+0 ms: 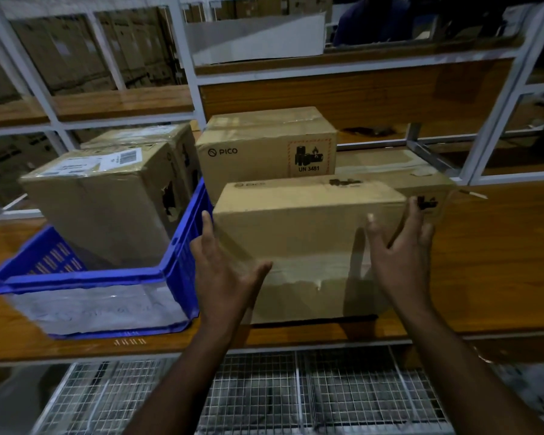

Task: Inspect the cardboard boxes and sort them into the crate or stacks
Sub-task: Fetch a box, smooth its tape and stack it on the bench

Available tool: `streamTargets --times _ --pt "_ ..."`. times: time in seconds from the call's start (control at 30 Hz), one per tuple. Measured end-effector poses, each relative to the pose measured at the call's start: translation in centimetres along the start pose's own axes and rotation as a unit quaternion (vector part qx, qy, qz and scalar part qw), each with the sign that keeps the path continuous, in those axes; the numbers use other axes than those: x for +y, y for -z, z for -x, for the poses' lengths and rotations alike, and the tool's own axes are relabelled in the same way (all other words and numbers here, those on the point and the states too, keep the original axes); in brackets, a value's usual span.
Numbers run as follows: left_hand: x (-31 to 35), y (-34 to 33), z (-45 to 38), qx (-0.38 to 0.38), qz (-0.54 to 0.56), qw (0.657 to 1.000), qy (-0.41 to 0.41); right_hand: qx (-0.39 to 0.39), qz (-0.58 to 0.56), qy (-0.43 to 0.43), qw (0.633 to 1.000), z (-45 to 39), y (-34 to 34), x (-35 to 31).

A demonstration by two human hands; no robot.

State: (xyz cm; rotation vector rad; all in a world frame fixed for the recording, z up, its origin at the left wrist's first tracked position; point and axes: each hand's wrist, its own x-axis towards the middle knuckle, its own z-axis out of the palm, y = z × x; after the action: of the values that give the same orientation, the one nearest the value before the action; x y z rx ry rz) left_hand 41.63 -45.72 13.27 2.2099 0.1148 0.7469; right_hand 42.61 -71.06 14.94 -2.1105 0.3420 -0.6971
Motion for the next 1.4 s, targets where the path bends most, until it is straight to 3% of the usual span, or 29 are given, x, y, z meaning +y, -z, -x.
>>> streamTargets --times 0.23,0.3,0.4,0.47,0.57,0.67,0.83,1.07,1.3,1.4 --pt "-1.2 0.6 0.7 -0.011 -0.057 0.998 -0.01 0.024 0.002 -0.013 1.0 1.6 -1.0 0.8" --pt "-0.4 0.8 -0.2 0.001 -0.063 0.997 -0.038 0.055 0.029 0.025 0.998 1.5 -1.0 0.1" --pt "1.5 0.8 -1.4 -0.02 -0.104 0.985 -0.133 0.071 0.109 0.152 0.98 1.0 -1.2 -1.7" --pt "3.4 0.6 -2.0 -0.055 -0.161 0.966 -0.194 0.03 0.134 0.217 0.967 0.9 -1.8 -3.4" --pt "5.5 -0.1 -2.5 -0.164 -0.224 0.935 -0.222 -0.061 0.149 0.247 0.955 1.2 -3.0 -5.1" --pt "5.8 -0.7 -2.8 -0.226 -0.269 0.905 -0.24 -0.072 0.179 0.254 0.948 1.1 -3.5 -5.3" --pt "6.1 -0.5 -2.9 -0.234 -0.263 0.908 -0.228 -0.065 0.23 0.241 0.941 0.2 -3.4 -6.7" --pt "7.4 -0.6 -5.4 -0.275 -0.215 0.918 -0.189 -0.217 0.222 0.289 0.905 -0.8 -4.6 -8.8" --pt "6.6 -0.2 -5.6 -0.29 -0.23 0.91 -0.186 -0.228 0.234 0.256 0.91 -1.5 -4.7 -8.3" --pt "4.7 0.8 -6.5 -0.283 -0.262 0.909 -0.157 -0.179 0.263 0.227 0.92 -2.5 -3.8 -6.5"
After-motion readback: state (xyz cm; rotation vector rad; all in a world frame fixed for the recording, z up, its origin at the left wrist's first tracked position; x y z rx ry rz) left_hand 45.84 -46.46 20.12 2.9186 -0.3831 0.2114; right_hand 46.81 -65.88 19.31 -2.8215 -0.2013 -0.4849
